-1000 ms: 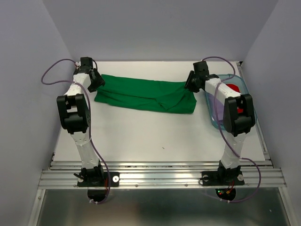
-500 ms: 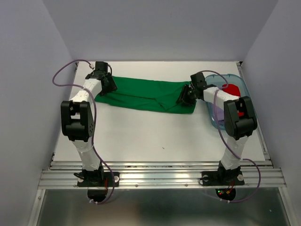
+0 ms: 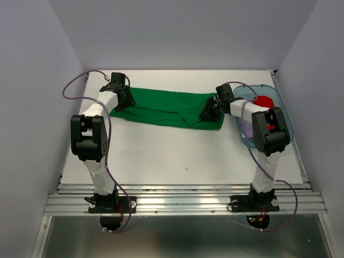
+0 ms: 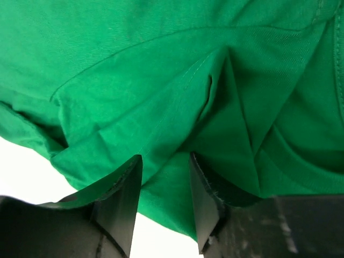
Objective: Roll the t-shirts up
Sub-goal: Fold the T-shirt at the center of the board.
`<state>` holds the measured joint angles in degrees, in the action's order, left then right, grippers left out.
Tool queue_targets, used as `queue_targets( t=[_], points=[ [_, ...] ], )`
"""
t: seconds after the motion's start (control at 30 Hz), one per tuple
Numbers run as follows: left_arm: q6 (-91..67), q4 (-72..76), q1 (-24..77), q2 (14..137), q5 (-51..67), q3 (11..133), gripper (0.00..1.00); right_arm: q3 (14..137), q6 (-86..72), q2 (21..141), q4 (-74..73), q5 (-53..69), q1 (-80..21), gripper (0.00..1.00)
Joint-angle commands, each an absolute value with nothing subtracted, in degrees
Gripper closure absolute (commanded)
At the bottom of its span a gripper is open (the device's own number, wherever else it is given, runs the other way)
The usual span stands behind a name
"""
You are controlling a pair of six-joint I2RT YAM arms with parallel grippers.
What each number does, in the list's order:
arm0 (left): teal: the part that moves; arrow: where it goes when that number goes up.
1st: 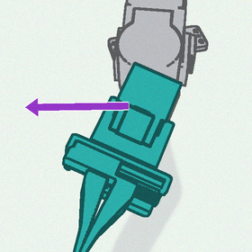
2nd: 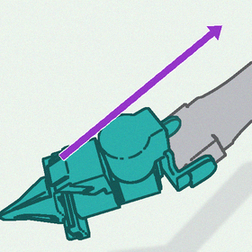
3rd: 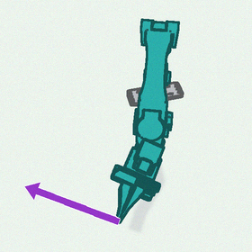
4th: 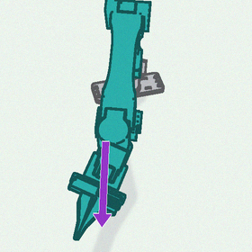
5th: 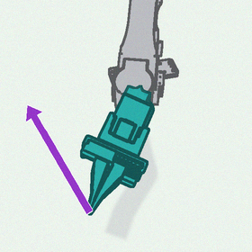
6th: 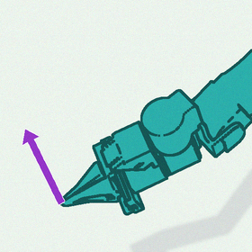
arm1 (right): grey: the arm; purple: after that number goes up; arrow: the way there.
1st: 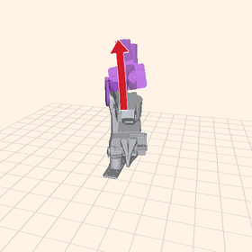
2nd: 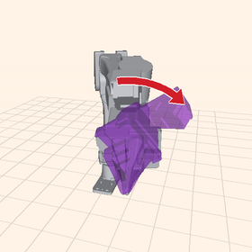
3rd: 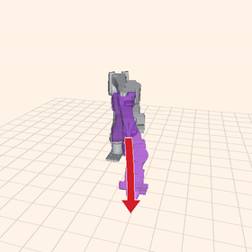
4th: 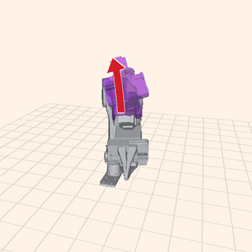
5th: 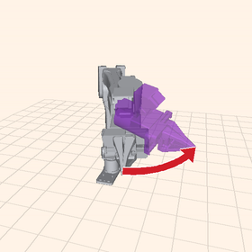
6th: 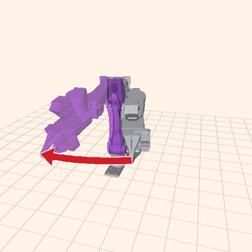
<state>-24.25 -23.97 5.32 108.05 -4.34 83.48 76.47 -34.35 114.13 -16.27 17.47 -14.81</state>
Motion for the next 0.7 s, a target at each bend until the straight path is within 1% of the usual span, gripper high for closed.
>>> queue_targets(
  t=[0.0,0.07,0.13,0.2,0.23,0.33,0.37,0.4,0.43,0.67],
  points=[
    [-24.0,-23.6,5.8,103.9,-4.7,83.6,0.37,79.3,-34.5,115.0,-14.8,18.0,-14.9,0.53],
    [-24.0,-23.6,5.9,104.0,-4.8,83.7,0.37,79.9,-34.7,115.7,-14.8,17.6,-14.9,0.51],
    [-24.0,-23.7,6.0,104.0,-4.8,83.7,0.37,80.3,-34.9,116.4,-14.6,17.3,-14.9,0.52],
    [-24.0,-23.8,6.1,104.0,-4.9,83.7,0.37,80.9,-35.3,116.9,-14.2,17.3,-14.9,0.62],
    [-23.8,-24.0,6.2,104.0,-5.1,83.8,0.37,80.9,-35.9,117.0,-13.5,17.3,-14.9,0.70],
    [-23.7,-24.3,6.2,103.8,-5.4,83.8,0.37,81.4,-36.5,117.2,-12.8,17.2,-14.9,0.76],
    [-23.6,-24.3,6.2,103.8,-5.6,83.8,0.37,82.1,-36.6,117.4,-12.8,17.1,-14.9,0.83],
    [-23.6,-24.4,6.2,103.8,-5.5,83.9,0.37,82.4,-36.7,117.7,-12.9,17.1,-14.9,0.88],
    [-23.6,-24.4,6.2,103.8,-5.6,83.9,0.37,83.1,-36.7,117.9,-12.8,17.0,-14.9,0.99],
    [-23.3,-24.5,6.2,103.6,-5.7,83.8,0.37,85.6,-37.6,117.7,-11.6,16.7,-14.9,0.99]
  ],
)
